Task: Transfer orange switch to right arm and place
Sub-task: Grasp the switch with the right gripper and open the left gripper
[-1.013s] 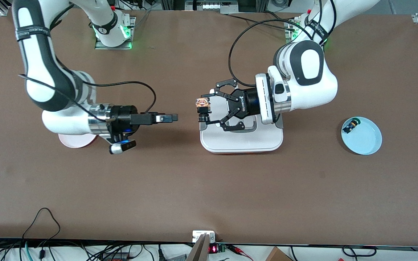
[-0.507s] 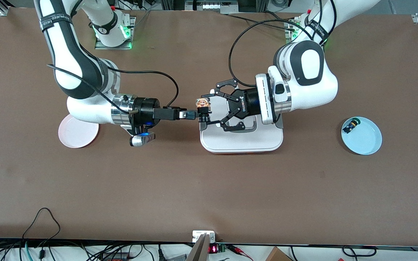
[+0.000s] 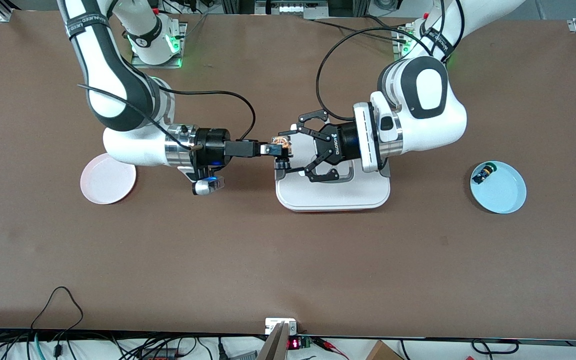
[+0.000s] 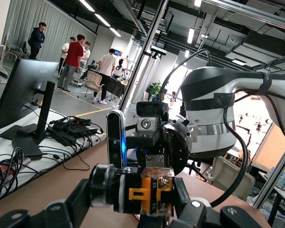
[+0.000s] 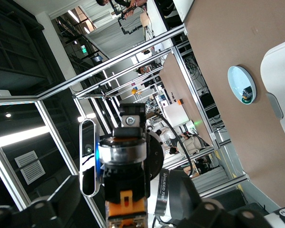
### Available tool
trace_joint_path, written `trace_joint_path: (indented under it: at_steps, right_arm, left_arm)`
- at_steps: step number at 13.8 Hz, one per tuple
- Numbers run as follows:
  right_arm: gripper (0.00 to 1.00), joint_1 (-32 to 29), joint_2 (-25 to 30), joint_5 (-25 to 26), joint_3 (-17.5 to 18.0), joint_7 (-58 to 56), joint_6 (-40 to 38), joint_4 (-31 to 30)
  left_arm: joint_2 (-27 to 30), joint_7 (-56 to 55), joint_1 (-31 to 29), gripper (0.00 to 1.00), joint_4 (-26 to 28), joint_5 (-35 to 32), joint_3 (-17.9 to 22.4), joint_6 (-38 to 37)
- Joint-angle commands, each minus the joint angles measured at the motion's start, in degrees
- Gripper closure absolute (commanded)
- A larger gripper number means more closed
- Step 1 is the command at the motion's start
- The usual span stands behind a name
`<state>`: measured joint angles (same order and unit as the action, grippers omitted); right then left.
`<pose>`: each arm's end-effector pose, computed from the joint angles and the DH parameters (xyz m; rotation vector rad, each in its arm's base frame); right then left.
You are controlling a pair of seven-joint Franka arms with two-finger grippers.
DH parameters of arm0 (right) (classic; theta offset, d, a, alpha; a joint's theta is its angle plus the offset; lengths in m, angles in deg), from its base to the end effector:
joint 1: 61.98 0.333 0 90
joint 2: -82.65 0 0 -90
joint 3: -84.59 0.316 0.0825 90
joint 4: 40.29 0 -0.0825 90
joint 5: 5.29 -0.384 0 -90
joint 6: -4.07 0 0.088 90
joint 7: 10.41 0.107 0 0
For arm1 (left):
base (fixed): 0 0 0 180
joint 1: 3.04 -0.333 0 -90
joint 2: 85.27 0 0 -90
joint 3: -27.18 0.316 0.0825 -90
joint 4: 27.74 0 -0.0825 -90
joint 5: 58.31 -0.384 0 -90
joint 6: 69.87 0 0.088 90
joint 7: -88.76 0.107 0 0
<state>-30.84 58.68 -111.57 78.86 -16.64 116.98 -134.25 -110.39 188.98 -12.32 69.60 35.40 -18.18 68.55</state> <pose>0.5993 0.3645 0.4384 -1.5273 0.3567 0.3119 0.5901 -0.3480 0.4523 1.5385 -0.8291 1.0269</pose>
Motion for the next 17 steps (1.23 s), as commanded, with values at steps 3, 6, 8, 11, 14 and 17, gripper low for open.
trace_joint_path:
  at_steps: [3,6,8,11,14,17]
  right_arm:
    - [0.27,0.7,2.1,-0.9,-0.3,-0.2,1.1,-2.1]
    - [0.35,0.7,2.1,-0.9,-0.3,-0.2,0.9,-2.2]
    - [0.44,0.7,2.2,-0.8,-0.3,-0.9,0.9,-2.4]
    - [0.6,0.7,2.2,-0.9,-0.3,-2.4,0.8,-2.9]
    - [0.88,0.6,2.2,-0.9,-0.3,-2.9,0.6,-2.9]
    - [1.0,0.5,2.2,-0.9,-0.3,-3.3,0.5,-2.9]
  left_arm:
    - [0.8,1.2,-0.7,0.76,0.7,2.1,-0.6,-0.1]
    - [0.8,1.2,-0.7,0.76,0.8,2.0,-0.6,-0.1]
    - [0.8,1.2,-0.6,0.76,0.8,2.1,-0.6,-0.1]
    - [0.8,1.2,-0.7,0.76,0.7,2.1,-0.6,-0.1]
    - [0.8,1.1,-0.7,0.75,0.7,2.1,-0.6,-0.2]
    - [0.9,0.7,-0.7,0.55,0.7,2.1,-0.7,-0.2]
